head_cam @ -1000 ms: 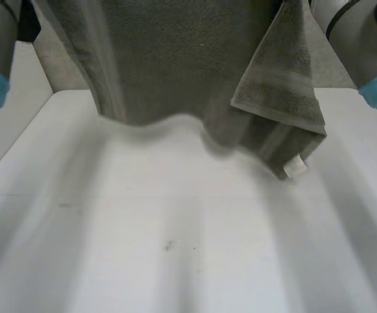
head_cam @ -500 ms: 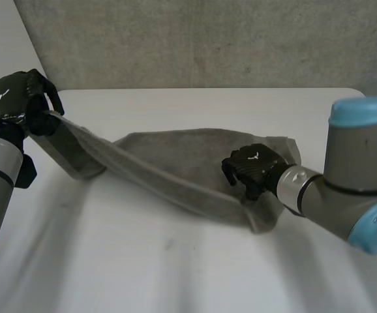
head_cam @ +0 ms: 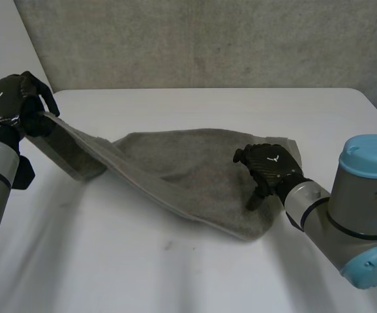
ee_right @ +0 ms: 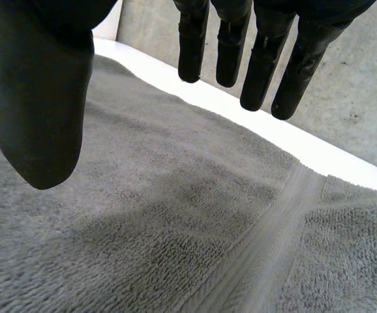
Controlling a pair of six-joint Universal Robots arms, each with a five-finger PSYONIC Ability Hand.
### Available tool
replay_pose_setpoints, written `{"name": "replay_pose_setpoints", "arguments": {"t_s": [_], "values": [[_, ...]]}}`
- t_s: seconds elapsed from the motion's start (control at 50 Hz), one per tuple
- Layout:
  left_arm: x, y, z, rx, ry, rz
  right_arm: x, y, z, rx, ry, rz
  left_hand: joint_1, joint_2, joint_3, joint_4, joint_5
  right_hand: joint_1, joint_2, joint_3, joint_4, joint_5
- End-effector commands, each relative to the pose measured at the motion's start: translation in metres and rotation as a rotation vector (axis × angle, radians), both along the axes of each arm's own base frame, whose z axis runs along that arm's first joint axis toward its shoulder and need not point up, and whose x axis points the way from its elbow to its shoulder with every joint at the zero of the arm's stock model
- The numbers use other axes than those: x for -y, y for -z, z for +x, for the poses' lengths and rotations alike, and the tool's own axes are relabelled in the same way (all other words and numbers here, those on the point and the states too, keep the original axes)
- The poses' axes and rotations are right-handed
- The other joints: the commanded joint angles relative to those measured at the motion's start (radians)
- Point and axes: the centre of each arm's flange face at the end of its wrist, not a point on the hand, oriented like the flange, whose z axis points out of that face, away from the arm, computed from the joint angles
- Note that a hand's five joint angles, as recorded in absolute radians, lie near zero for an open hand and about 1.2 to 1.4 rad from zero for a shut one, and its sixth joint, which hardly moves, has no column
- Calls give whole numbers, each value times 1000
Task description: Fold the towel.
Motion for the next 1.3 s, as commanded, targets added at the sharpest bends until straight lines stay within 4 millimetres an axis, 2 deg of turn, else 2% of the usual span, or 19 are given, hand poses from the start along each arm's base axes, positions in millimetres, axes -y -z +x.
{"name": "replay_pose_setpoints", "arguments": {"t_s": [0.02,0.12,0.3,0.46,0.5,0.52,0.62,0.66,0.68,0.72,0.78,0.82,0.92,1.02,1.12,1.14,1.18,1.22,1.3], "values": [[-4,10,1,-8,4,31,-18,8,-16,-87,-7,73,191,178,178,177,185,10,-16,-7,6,50],[-4,13,1,-6,2,40,-24,25,-28,-139,-17,97,191,178,178,177,185,31,5,14,26,71],[-2,14,5,-6,-10,41,-25,41,-25,-142,-46,111,191,178,178,177,185,146,120,128,141,185],[-2,14,6,-6,-15,41,-16,52,-21,-136,-45,71,191,178,178,177,185,557,531,539,552,596],[-2,13,6,-7,-16,40,-11,50,-20,-128,-34,53,191,178,178,177,185,1003,977,986,998,1043],[-2,13,6,-7,-16,40,-11,50,-20,-128,-34,53,191,178,178,177,185,1006,980,988,1001,1046],[-3,15,6,-5,-16,47,-1,33,-25,-100,0,-11,191,178,178,177,185,1020,993,1002,1015,1059],[-4,16,6,-5,-13,47,4,0,-30,-77,21,-99,191,178,178,177,185,1020,993,1002,1015,1059],[-4,16,6,-5,-13,47,4,0,-30,-77,21,-100,191,178,178,177,185,1020,993,1002,1015,1059],[-6,13,6,-7,-12,38,3,-41,-36,-68,31,-180,191,178,178,177,185,1020,993,1002,1015,1059],[-7,10,6,-9,-10,29,-1,-62,-40,-83,26,-198,191,178,178,177,185,1020,993,1002,1015,1059],[-11,8,6,-10,-7,23,-4,-99,-44,-133,-1,-215,191,178,178,177,185,1020,993,1002,1015,1059],[-14,5,5,-13,8,11,2,-120,-43,-233,-65,-184,191,178,178,177,185,1020,993,1002,1015,1059],[-15,8,4,-9,14,20,26,-107,-34,-337,-104,-101,191,178,178,177,185,1020,993,1002,1015,1059],[-13,12,5,-6,8,35,66,-59,-18,-421,-96,-7,191,178,178,177,185,980,954,962,975,1020],[-13,12,5,-6,8,35,66,-59,-18,-422,-96,-7,191,178,178,177,185,979,953,962,975,1019],[-13,13,5,-6,8,37,73,-45,-10,-444,-91,1,191,178,178,177,185,800,774,783,796,840],[-12,15,4,-5,11,41,87,-23,-3,-487,-38,7,191,178,178,177,185,178,152,161,174,218],[-9,20,4,-2,10,53,96,-15,1,-486,16,-23,191,178,178,177,185,28,2,11,24,68]]}}
